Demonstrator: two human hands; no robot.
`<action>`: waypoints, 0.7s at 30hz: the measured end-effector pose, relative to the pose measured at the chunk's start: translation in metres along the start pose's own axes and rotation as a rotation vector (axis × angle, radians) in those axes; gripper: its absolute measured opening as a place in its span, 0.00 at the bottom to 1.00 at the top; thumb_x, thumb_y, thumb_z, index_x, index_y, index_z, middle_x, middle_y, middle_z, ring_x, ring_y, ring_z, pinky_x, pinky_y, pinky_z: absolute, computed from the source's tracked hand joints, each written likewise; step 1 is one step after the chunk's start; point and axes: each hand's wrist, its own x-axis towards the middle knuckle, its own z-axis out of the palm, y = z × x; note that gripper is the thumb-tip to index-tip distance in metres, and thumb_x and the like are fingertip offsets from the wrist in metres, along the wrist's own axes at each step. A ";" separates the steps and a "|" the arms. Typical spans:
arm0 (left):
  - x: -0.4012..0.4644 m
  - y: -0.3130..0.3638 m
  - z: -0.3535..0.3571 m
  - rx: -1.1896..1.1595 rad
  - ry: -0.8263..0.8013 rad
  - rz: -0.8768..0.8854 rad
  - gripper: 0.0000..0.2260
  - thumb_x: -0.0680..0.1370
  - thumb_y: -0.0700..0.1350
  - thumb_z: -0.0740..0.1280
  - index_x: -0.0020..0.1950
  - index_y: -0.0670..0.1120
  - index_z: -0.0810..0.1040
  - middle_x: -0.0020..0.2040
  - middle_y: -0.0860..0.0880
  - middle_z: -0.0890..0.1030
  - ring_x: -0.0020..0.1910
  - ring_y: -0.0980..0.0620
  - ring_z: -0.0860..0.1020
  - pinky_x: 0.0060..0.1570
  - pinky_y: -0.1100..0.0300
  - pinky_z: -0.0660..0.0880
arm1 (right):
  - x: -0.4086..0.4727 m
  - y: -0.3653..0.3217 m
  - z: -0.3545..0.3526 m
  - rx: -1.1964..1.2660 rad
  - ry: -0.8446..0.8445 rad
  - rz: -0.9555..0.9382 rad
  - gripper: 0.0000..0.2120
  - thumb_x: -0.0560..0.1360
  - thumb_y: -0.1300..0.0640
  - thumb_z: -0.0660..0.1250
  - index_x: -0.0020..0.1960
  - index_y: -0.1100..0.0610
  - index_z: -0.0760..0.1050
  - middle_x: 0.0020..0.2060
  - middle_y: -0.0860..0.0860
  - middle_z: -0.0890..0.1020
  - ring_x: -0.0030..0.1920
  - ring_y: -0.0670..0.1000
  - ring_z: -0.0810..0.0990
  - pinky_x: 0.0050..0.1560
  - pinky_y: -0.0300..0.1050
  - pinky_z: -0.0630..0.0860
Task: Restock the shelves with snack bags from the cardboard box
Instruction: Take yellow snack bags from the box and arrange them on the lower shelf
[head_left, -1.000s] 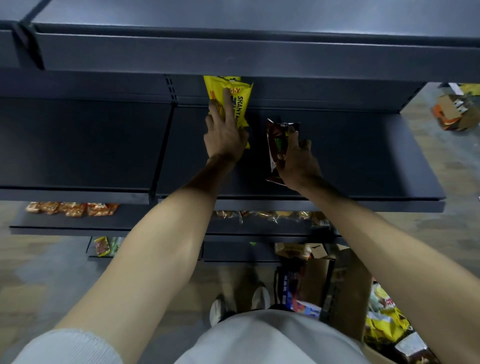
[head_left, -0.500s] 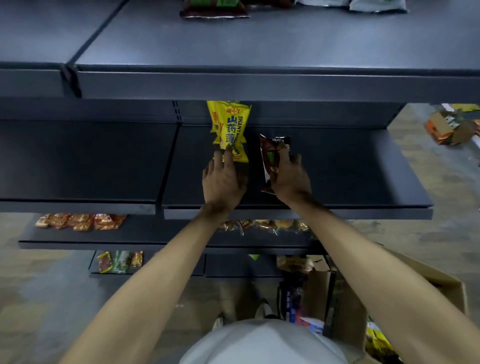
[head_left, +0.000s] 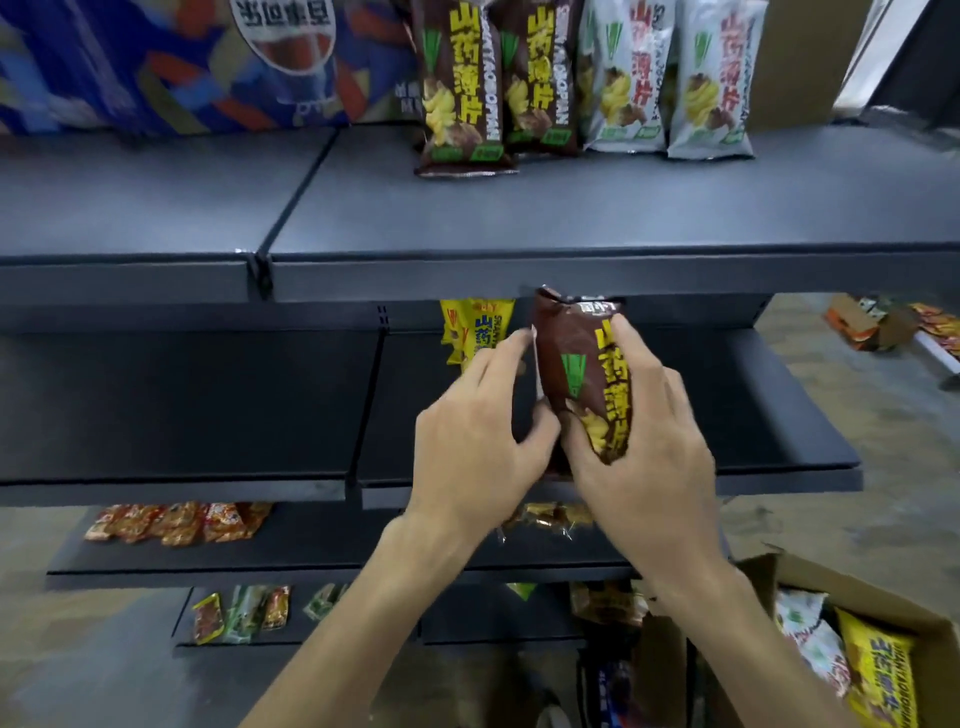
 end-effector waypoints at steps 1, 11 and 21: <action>0.007 0.011 -0.012 -0.023 0.028 0.044 0.22 0.76 0.49 0.67 0.70 0.48 0.71 0.57 0.56 0.78 0.52 0.58 0.78 0.48 0.61 0.78 | 0.004 -0.009 -0.008 0.017 0.016 -0.014 0.38 0.74 0.44 0.69 0.77 0.41 0.53 0.56 0.43 0.69 0.46 0.41 0.76 0.39 0.32 0.76; 0.055 0.065 -0.075 -0.065 0.149 0.230 0.12 0.76 0.48 0.67 0.58 0.51 0.79 0.52 0.59 0.78 0.49 0.60 0.78 0.45 0.62 0.77 | 0.028 -0.061 -0.061 0.034 -0.079 -0.221 0.28 0.68 0.41 0.65 0.68 0.35 0.66 0.48 0.38 0.77 0.46 0.43 0.80 0.42 0.46 0.79; 0.159 0.066 -0.092 0.067 0.248 0.255 0.15 0.74 0.47 0.67 0.61 0.51 0.76 0.57 0.57 0.76 0.54 0.58 0.75 0.49 0.62 0.75 | 0.184 -0.093 -0.048 -0.228 0.202 -0.357 0.29 0.75 0.51 0.65 0.74 0.46 0.60 0.54 0.50 0.73 0.42 0.56 0.78 0.32 0.47 0.75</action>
